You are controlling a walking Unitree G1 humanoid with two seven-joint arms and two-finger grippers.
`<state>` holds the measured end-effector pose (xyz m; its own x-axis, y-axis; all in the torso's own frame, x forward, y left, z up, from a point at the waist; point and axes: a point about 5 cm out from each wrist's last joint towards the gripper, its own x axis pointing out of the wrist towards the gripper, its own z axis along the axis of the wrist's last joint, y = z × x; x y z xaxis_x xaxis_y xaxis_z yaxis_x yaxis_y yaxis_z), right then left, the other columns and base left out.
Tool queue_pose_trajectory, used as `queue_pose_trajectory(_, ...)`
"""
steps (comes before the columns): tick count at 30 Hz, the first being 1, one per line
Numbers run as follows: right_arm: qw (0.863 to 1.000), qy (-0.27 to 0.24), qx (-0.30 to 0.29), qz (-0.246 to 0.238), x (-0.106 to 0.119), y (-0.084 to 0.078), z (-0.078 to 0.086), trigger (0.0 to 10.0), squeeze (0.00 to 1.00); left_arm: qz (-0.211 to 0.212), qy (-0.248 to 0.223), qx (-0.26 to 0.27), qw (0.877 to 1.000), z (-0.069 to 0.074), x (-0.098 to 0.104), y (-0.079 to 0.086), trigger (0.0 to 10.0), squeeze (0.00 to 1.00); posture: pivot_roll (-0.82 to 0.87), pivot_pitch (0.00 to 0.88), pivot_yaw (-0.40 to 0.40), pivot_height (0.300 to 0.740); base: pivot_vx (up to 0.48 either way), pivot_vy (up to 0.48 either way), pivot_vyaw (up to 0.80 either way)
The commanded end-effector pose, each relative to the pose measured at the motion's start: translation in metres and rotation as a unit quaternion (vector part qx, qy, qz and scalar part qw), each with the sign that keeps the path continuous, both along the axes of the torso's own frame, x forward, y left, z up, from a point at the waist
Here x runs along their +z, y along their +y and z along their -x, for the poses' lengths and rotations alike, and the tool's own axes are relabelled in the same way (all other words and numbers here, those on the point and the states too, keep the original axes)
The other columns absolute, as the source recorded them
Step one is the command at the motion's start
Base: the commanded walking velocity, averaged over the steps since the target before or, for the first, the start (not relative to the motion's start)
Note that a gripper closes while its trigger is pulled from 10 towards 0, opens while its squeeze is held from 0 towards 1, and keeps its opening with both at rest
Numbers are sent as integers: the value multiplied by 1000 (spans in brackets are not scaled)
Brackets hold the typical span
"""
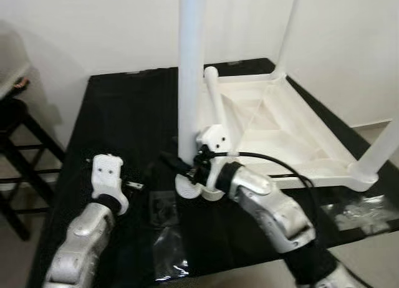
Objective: Building children table
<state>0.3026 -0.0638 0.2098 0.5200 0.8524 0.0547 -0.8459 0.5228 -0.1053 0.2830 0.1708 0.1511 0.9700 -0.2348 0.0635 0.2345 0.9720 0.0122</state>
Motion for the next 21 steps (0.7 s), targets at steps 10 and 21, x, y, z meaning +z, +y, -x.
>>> queue_pose_trajectory(10, 989, -8, 148, -12, 29, -39, -15, 10000, 0, -38, -28, -12, 999, 17, 8, -6, 10000, 0, -9, 246, 30, 740, 0, 0, 0)
queue_pose_trajectory(21, 963, -50, 259, 55, 57, -14, -18, 10000, 0, -56, -34, -4, 998, 34, 14, -5, 10000, 0, 5, 335, 20, 740, 0, 0, 0)
